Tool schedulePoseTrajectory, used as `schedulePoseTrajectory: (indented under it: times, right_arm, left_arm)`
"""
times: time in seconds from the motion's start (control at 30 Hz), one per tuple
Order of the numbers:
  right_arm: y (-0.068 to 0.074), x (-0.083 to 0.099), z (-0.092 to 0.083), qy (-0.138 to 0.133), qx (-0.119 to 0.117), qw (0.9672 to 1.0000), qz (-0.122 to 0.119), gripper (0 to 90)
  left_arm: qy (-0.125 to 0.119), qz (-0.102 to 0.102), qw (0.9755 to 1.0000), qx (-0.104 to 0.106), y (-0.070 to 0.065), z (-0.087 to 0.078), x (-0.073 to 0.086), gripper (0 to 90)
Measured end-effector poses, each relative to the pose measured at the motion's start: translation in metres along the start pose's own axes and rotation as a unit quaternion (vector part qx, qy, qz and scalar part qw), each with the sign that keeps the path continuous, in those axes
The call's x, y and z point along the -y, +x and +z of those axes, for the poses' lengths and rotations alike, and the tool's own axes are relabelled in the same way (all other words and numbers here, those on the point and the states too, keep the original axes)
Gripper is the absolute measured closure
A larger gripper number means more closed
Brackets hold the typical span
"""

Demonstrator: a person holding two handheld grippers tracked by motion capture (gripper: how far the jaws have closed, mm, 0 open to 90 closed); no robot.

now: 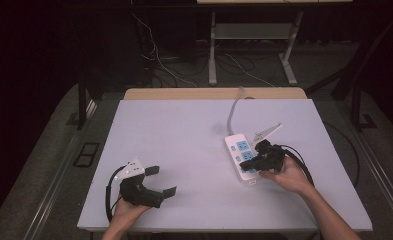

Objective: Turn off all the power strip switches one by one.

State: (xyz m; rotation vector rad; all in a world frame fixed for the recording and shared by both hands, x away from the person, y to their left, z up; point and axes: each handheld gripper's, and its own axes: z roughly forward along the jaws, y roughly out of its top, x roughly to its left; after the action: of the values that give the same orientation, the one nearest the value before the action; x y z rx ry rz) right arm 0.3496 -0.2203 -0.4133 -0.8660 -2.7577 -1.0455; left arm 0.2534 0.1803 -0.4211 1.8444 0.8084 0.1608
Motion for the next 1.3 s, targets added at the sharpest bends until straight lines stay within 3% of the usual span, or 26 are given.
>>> schedulePoseTrajectory:
  times: [0.67, 1.3]
  right_arm:
    - [0.000, -0.001, -0.015, -0.008, -0.007, 0.9999, 0.007, 90.0]
    - [0.000, -0.034, -0.033, -0.014, 0.003, 0.9998, -0.013, 90.0]
  left_arm:
    - [-0.001, -0.002, 1.0000, 0.000, 0.001, 0.000, 0.000, 0.0]
    - [-0.002, -0.003, 1.0000, -0.001, 0.001, 0.000, 0.000, 0.0]
